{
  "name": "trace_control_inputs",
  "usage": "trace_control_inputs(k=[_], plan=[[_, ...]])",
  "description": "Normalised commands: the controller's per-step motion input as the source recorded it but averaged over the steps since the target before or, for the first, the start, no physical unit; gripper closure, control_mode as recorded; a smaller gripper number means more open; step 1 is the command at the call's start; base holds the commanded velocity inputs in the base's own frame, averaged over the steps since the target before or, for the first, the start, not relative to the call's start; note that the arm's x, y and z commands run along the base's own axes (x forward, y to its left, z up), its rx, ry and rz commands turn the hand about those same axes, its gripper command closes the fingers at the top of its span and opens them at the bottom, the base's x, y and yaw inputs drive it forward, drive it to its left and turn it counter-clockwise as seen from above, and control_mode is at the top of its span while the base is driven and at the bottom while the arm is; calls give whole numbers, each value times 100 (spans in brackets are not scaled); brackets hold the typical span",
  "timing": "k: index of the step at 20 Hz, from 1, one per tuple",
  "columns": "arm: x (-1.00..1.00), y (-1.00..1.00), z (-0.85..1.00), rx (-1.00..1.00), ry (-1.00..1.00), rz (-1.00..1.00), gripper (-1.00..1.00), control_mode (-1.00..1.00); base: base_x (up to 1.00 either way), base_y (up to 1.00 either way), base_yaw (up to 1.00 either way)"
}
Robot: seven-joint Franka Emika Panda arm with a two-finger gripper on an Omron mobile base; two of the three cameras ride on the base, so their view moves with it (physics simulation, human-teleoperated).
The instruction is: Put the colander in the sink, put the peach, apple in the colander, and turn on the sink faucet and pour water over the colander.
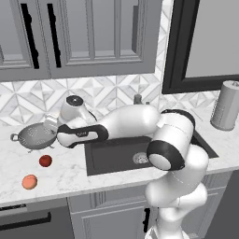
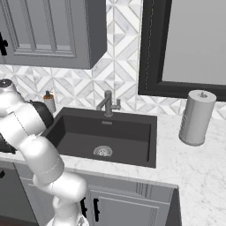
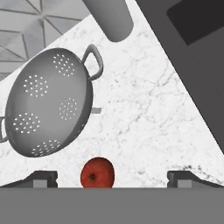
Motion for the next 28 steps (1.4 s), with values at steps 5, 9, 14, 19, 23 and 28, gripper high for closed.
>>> trace_control_inputs(k=[5,9,14,19,23,28], plan=[[18,0,-13,0,5,-5,-100,-100,0,0,0],[31,1,-26,-1,4,-2,-100,-100,0,0,0],[42,27,-12,0,1,0,-100,-100,0,0,0],[33,42,-2,-1,1,0,-100,-100,0,0,0],[17,5,-25,-6,11,-1,-100,-100,0,0,0],[26,0,-28,-4,10,-1,-100,-100,0,0,0]])
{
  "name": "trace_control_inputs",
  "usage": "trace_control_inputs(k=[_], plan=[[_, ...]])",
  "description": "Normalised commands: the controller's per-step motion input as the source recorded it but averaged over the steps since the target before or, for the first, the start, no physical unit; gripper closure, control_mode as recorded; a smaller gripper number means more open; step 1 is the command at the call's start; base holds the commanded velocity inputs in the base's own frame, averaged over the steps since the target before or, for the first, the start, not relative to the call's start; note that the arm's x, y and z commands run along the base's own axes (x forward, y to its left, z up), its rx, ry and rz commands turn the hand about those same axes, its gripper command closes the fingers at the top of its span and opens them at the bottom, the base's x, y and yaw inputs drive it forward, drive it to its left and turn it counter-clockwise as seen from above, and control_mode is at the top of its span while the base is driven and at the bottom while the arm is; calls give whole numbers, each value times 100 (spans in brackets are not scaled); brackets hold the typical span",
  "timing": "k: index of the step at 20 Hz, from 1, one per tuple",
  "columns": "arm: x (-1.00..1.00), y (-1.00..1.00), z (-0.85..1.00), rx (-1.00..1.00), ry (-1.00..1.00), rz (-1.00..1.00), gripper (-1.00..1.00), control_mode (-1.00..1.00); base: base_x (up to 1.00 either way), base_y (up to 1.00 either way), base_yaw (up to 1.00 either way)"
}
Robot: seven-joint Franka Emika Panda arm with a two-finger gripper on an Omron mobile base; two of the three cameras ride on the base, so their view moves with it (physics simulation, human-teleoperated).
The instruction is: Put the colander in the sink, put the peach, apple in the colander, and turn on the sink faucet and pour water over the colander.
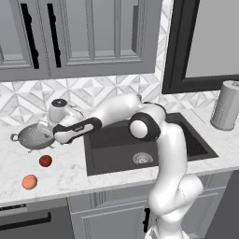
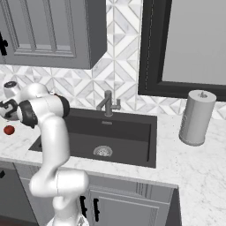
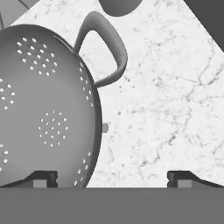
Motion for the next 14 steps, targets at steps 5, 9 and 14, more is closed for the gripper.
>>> trace_control_inputs(k=[5,9,14], plan=[[41,6,-10,0,1,0,-100,-100,0,0,0],[32,19,-32,-2,1,-1,-100,-100,0,0,0],[18,11,-44,-5,0,-3,-100,-100,0,0,0]])
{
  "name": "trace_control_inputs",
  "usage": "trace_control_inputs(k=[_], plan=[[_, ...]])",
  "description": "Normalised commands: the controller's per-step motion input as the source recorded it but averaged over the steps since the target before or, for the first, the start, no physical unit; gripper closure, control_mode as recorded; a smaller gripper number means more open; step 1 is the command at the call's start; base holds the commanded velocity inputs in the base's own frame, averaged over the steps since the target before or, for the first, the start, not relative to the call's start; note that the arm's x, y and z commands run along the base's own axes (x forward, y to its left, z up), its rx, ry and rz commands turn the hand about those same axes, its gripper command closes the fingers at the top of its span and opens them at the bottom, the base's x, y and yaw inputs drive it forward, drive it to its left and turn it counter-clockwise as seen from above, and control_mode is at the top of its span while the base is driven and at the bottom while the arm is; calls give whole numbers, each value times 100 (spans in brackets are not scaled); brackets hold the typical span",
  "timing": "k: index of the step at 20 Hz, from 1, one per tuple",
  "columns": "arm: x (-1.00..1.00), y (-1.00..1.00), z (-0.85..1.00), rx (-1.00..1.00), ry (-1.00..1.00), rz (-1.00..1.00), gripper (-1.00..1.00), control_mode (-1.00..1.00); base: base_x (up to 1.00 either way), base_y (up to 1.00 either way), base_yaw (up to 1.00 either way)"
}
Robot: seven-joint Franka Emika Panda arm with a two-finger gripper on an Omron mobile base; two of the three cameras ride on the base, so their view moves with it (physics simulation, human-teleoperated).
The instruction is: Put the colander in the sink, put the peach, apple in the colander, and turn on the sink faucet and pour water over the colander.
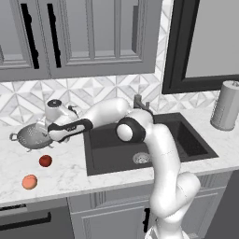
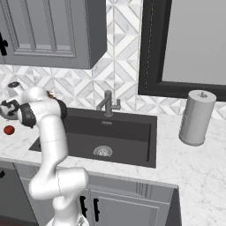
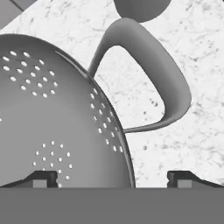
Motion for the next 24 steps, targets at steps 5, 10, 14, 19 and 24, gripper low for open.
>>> trace_control_inputs(k=[5,10,14,19,24], plan=[[0,0,-40,-1,0,-4,100,-100,0,0,0],[-5,-2,-33,0,0,-7,100,-100,0,0,0],[-45,-34,-5,5,-4,-18,100,-100,0,0,0],[-99,-68,37,27,-30,-17,100,-100,0,0,0],[-100,-72,48,27,-30,-12,100,-100,0,0,0]])
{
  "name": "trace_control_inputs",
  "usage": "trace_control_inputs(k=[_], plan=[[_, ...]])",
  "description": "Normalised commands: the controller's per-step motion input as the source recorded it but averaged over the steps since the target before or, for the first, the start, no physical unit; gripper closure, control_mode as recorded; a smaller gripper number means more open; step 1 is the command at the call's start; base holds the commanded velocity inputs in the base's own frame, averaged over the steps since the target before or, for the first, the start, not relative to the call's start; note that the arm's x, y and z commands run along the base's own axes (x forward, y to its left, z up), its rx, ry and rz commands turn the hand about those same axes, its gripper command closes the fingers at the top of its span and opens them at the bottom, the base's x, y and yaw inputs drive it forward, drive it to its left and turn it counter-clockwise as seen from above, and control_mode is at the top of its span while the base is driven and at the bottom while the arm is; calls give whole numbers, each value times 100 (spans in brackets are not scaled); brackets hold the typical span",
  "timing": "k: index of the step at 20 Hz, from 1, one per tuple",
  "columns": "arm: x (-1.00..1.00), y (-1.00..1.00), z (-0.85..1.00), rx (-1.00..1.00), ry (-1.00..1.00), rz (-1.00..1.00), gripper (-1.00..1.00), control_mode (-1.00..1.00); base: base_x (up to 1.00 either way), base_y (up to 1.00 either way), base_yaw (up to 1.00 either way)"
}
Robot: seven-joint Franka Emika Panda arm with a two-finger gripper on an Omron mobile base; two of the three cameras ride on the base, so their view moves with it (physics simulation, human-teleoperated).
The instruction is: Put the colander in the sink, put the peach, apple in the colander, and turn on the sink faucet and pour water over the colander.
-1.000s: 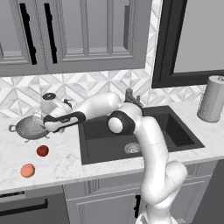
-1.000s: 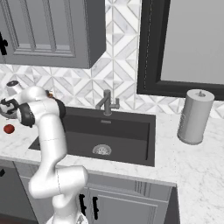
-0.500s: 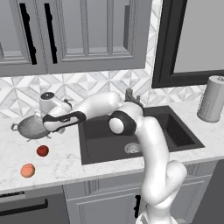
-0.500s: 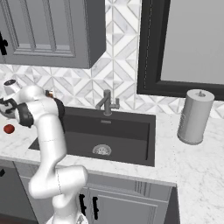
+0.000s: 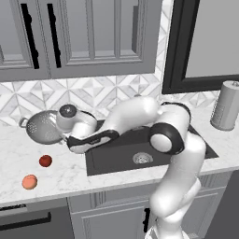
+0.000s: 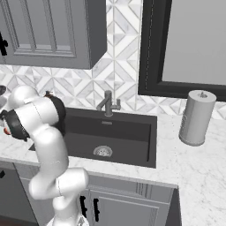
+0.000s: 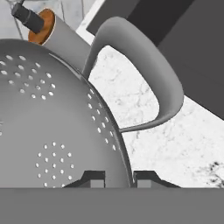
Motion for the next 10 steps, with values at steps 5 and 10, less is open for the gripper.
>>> trace_control_inputs(k=[5,10], plan=[[-100,-65,84,22,-3,-13,100,-100,0,0,0],[-100,-55,100,8,2,-13,100,-100,0,0,0]])
